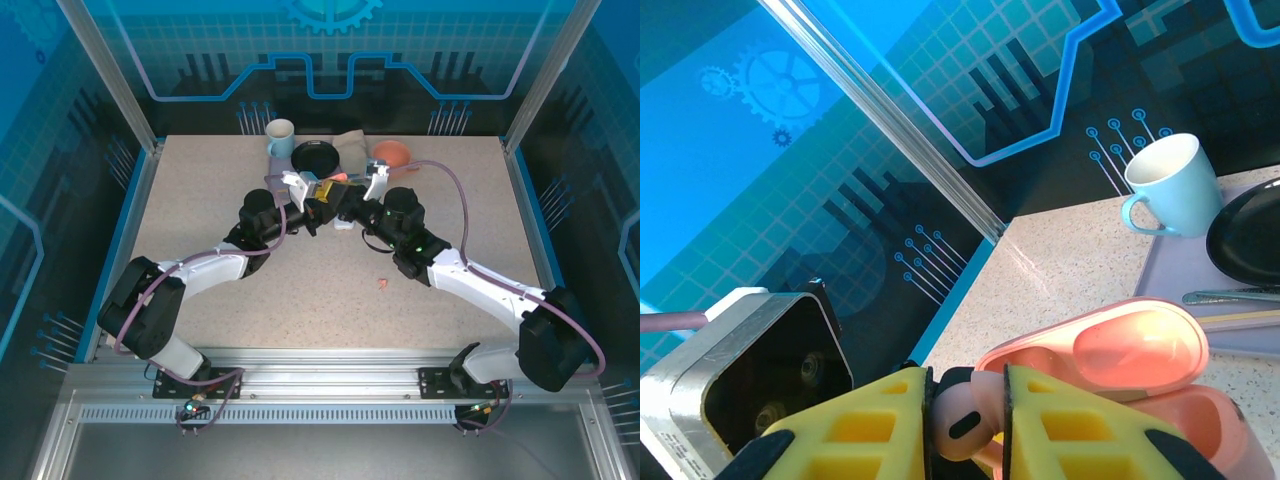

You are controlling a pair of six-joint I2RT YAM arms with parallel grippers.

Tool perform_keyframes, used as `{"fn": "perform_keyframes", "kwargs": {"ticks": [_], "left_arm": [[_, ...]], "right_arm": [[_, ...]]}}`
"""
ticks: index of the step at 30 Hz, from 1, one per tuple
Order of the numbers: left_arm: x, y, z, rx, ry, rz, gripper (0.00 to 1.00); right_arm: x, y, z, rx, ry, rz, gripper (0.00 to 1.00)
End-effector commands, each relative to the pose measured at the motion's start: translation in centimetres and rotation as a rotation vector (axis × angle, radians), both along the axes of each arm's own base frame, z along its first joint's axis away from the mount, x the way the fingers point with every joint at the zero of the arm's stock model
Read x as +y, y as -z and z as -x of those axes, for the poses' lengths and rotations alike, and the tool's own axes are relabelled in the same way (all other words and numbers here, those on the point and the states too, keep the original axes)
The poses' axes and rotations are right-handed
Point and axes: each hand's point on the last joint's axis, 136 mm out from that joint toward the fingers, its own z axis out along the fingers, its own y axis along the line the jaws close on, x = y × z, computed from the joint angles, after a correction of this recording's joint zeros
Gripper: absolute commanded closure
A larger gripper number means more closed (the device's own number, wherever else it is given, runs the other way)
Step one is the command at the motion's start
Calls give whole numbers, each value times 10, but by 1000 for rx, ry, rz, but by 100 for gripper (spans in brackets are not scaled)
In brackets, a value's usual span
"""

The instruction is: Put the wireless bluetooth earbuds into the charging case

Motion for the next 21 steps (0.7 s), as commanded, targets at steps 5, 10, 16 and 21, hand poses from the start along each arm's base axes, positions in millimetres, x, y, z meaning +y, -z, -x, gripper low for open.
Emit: {"fn": "perform_keyframes", "kwargs": {"ticks": [5,10,16,21], "left_arm": [[-3,-34,0,-86,2,46,100],[-3,-34,1,-87,4,45,100],[-3,-35,1,-88,5,46,100],[-3,-35,1,-85,5,45,100]], "right_arm": [[-4,2,11,2,4,27,79],[-7,11,13,16,7,44,79],[-5,16,13,33,-2,52,79],[-3,14,15,34,-14,44,79]]}}
